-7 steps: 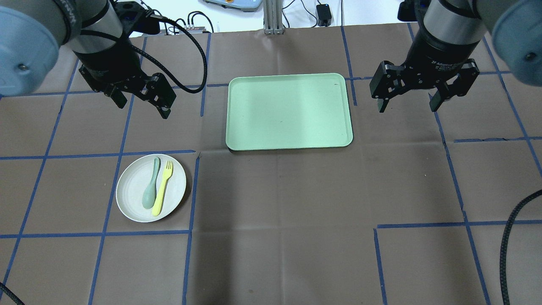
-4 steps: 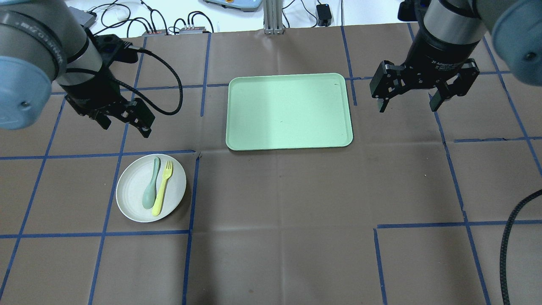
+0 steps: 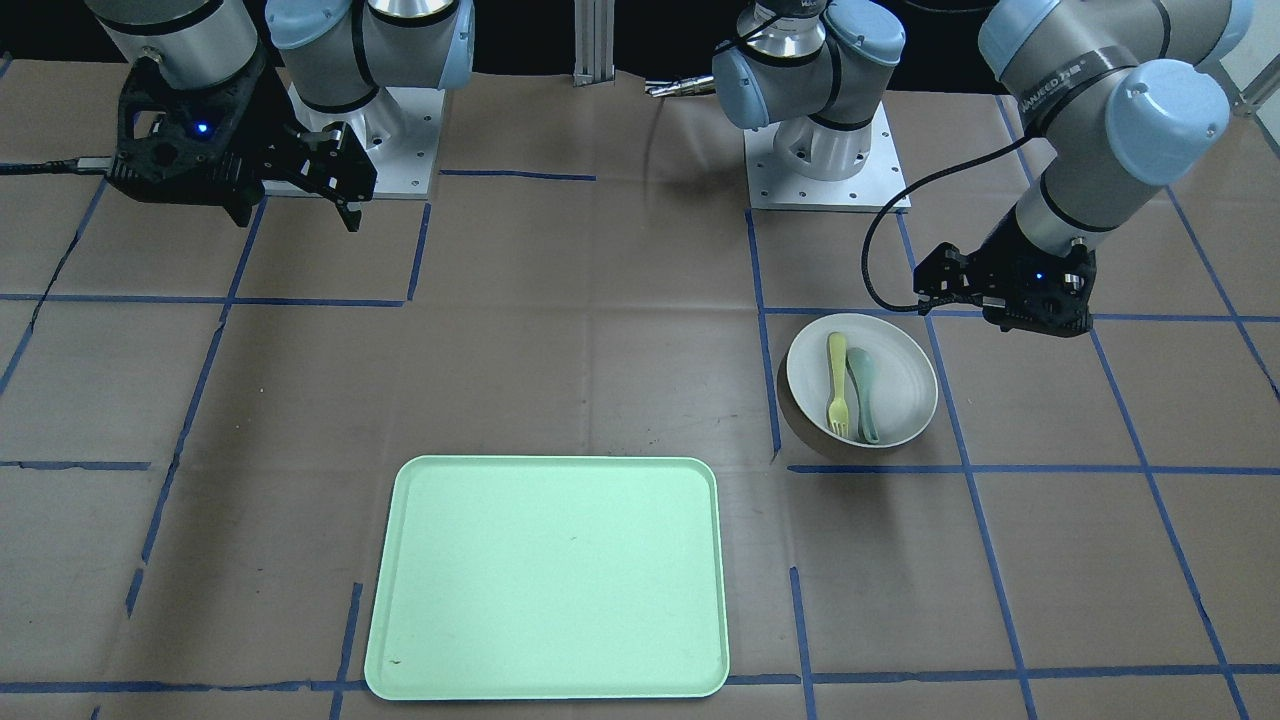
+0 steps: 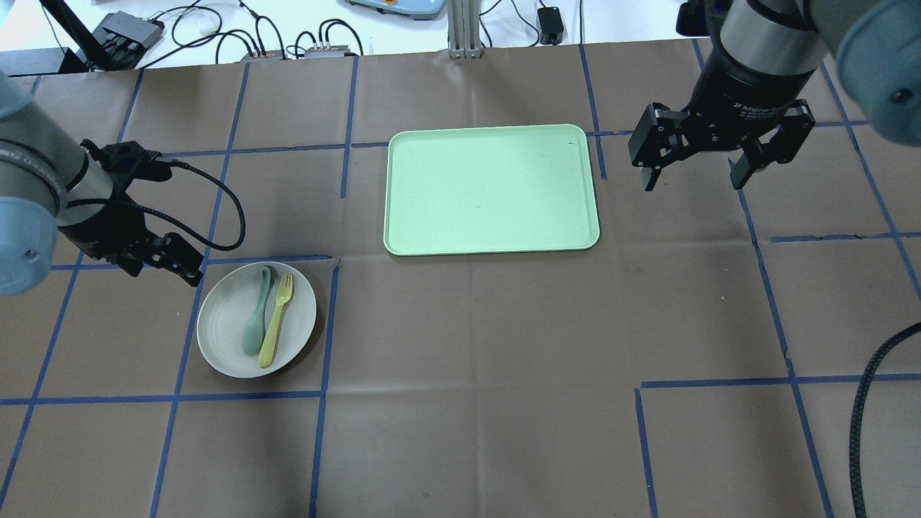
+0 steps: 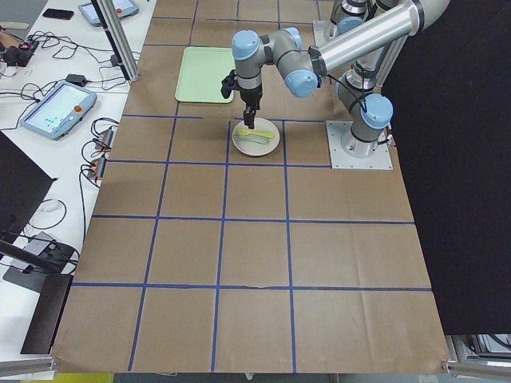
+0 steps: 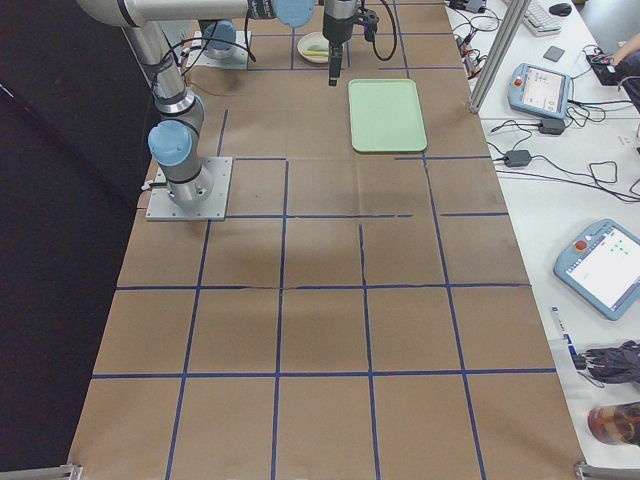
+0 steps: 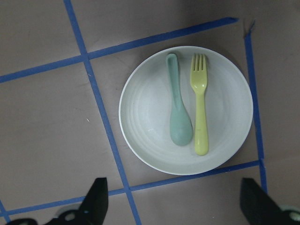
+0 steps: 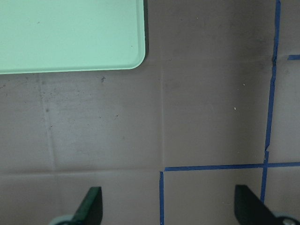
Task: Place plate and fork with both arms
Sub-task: 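Lower the left gripper and grasp the white plate's rim, then carry the plate with the left gripper onto the mint-green tray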
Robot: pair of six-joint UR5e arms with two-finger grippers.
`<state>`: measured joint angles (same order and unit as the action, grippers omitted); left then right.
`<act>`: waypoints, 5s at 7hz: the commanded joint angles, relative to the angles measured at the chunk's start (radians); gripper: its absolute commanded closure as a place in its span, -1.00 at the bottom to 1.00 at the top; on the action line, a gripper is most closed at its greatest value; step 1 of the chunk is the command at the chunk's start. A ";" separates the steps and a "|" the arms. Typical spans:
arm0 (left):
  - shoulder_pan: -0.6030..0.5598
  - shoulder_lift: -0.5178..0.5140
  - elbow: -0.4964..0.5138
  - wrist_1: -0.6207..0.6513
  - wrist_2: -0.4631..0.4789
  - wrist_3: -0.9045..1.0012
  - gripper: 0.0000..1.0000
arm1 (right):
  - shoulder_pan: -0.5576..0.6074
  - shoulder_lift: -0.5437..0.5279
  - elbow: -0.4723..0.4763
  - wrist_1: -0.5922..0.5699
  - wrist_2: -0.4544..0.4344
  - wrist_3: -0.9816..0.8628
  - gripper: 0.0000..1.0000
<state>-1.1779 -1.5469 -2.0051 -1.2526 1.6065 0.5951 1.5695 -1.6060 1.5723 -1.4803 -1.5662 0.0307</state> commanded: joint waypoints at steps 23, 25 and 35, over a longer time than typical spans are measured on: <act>0.104 -0.234 -0.118 0.223 -0.162 -0.101 1.00 | -0.003 0.000 0.000 -0.002 0.000 -0.008 -1.00; 0.075 -0.182 -0.106 0.216 -0.233 -0.170 1.00 | -0.006 0.000 0.000 -0.002 0.000 -0.006 -1.00; -0.473 -0.686 0.555 0.214 -0.359 -0.629 1.00 | -0.006 0.001 0.000 0.000 0.000 -0.008 -1.00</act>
<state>-1.6468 -2.1993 -1.4784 -1.0401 1.2501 -0.0154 1.5631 -1.6046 1.5723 -1.4805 -1.5662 0.0232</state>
